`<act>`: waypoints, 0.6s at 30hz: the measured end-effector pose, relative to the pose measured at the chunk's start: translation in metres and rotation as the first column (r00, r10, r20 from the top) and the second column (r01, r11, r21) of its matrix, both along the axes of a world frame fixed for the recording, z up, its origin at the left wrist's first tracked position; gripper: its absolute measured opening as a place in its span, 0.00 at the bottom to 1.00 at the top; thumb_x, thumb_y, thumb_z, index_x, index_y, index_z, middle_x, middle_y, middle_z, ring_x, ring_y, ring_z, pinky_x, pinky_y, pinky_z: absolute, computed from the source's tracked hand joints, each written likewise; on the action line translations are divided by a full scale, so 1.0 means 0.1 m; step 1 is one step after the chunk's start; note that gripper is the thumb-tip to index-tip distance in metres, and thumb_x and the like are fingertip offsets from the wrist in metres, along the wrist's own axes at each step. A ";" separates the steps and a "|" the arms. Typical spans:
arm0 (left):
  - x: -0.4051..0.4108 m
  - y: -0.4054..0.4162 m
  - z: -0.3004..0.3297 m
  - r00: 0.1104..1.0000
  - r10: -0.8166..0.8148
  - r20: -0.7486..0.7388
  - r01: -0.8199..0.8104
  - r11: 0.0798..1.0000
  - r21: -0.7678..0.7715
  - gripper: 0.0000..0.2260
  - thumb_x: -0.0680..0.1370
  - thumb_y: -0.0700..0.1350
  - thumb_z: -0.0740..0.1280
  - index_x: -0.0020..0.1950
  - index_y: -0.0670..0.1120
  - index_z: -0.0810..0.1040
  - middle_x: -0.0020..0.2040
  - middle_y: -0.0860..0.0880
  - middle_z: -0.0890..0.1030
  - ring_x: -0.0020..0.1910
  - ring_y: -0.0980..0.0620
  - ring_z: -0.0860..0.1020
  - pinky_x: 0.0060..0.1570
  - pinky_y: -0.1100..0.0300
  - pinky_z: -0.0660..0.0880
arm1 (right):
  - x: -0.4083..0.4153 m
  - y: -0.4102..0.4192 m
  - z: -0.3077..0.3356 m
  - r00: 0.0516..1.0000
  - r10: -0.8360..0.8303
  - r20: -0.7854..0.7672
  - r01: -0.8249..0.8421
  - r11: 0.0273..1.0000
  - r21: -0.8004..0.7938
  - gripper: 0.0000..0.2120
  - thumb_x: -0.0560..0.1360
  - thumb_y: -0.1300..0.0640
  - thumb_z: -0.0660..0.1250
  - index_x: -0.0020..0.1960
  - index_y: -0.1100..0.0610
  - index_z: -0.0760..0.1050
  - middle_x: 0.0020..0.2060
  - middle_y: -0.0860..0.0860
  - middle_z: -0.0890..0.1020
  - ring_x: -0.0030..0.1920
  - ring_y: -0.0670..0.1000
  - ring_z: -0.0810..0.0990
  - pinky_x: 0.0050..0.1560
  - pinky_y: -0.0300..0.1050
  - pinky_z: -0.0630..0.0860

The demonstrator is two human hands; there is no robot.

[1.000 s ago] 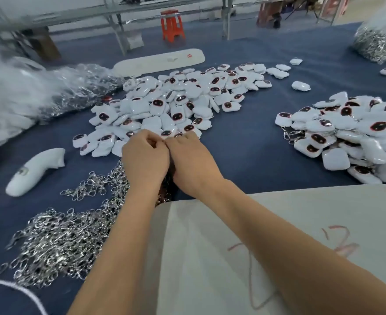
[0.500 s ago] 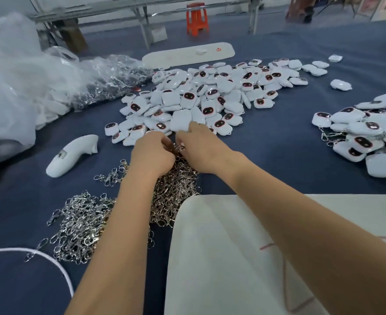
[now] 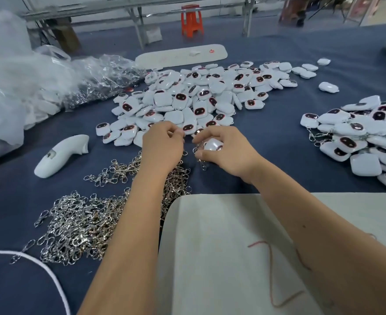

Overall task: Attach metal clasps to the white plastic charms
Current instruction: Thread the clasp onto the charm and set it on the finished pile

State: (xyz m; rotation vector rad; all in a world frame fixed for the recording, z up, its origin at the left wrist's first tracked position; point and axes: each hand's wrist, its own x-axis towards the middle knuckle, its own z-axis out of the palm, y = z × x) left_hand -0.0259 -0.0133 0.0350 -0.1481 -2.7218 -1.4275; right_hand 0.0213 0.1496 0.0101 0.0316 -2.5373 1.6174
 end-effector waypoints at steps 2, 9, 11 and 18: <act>0.03 0.11 -0.01 0.999 -0.033 0.005 0.033 0.999 0.029 0.10 0.82 0.46 0.63 0.47 0.46 0.83 0.44 0.45 0.85 0.45 0.42 0.84 0.53 0.44 0.81 | 0.05 0.04 -0.01 1.000 0.021 -0.010 -0.021 1.000 -0.021 0.11 0.73 0.63 0.78 0.53 0.52 0.86 0.49 0.43 0.87 0.50 0.40 0.82 0.54 0.29 0.74; 0.10 0.31 -0.01 0.994 -0.104 0.018 0.102 0.993 0.065 0.17 0.85 0.50 0.61 0.44 0.46 0.85 0.41 0.46 0.86 0.45 0.43 0.84 0.53 0.43 0.81 | 0.09 0.14 -0.01 0.999 -0.042 -0.030 0.035 0.980 -0.194 0.06 0.75 0.64 0.77 0.50 0.56 0.87 0.38 0.40 0.86 0.36 0.38 0.81 0.40 0.27 0.74; 0.10 0.32 -0.01 0.988 -0.134 0.073 0.126 0.987 0.099 0.18 0.85 0.52 0.61 0.44 0.44 0.84 0.43 0.41 0.85 0.47 0.38 0.84 0.54 0.40 0.81 | 0.11 0.16 -0.02 0.999 -0.049 -0.022 0.043 0.972 -0.233 0.05 0.76 0.64 0.76 0.49 0.55 0.87 0.31 0.40 0.84 0.31 0.39 0.79 0.31 0.27 0.71; 0.14 0.34 -0.07 0.966 -0.216 0.140 0.179 0.955 0.237 0.10 0.82 0.46 0.68 0.45 0.45 0.86 0.41 0.42 0.86 0.36 0.48 0.82 0.46 0.48 0.83 | 0.19 0.24 -0.05 0.996 -0.091 -0.021 0.084 0.967 -0.240 0.08 0.76 0.63 0.75 0.45 0.50 0.86 0.29 0.45 0.83 0.28 0.45 0.79 0.28 0.30 0.70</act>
